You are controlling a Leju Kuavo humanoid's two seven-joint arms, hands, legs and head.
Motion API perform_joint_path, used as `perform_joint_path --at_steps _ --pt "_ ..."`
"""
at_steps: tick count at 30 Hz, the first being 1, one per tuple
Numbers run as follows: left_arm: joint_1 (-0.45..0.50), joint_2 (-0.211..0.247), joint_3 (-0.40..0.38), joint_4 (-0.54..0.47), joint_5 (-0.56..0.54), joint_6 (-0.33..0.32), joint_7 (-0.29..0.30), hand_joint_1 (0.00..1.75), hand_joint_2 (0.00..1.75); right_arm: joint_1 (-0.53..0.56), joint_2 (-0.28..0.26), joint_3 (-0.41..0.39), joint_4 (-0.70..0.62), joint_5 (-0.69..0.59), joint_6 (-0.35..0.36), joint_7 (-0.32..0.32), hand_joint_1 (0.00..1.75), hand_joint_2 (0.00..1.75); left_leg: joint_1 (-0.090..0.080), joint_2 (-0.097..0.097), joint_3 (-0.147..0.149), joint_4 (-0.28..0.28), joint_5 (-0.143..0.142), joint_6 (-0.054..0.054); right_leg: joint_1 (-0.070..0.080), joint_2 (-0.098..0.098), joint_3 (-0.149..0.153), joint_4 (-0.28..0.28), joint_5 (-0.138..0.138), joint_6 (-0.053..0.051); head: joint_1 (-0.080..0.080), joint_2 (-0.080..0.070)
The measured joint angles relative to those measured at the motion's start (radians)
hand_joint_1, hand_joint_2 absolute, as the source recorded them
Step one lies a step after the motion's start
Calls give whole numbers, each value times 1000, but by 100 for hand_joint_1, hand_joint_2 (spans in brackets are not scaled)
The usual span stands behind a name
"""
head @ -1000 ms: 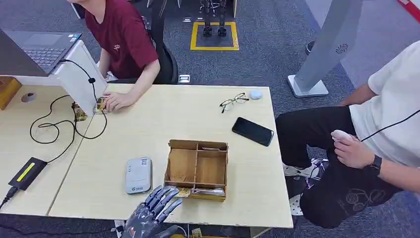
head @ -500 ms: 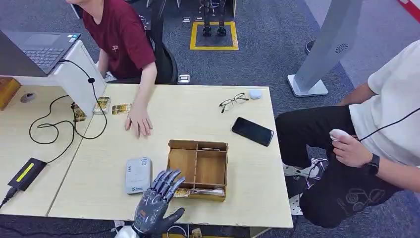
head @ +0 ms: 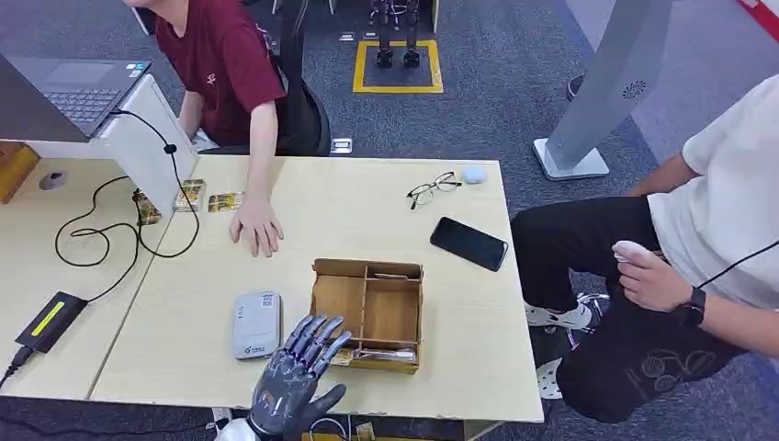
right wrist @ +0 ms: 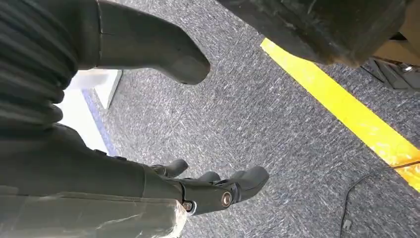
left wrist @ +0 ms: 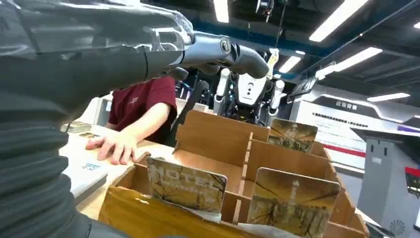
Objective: Pass the card to the sensor for recognition and then transmit it.
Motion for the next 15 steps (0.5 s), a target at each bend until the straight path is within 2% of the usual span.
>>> perform_joint_path --at_steps 5,10,15 --pt "0 0 0 0 0 0 14 0 175 0 0 0 0 0 0 -1 0 175 0 0 0 0 0 0 0 0 0 0 0 0 0 0" --pt "0 0 1 0 11 0 5 0 175 0 0 0 0 0 -1 -1 0 175 0 0 0 0 0 0 0 0 0 0 0 0 0 0" --pt "0 0 1 1 69 0 -17 0 175 0 0 0 0 0 -1 -1 0 175 0 0 0 0 0 0 0 0 0 0 0 0 0 0"
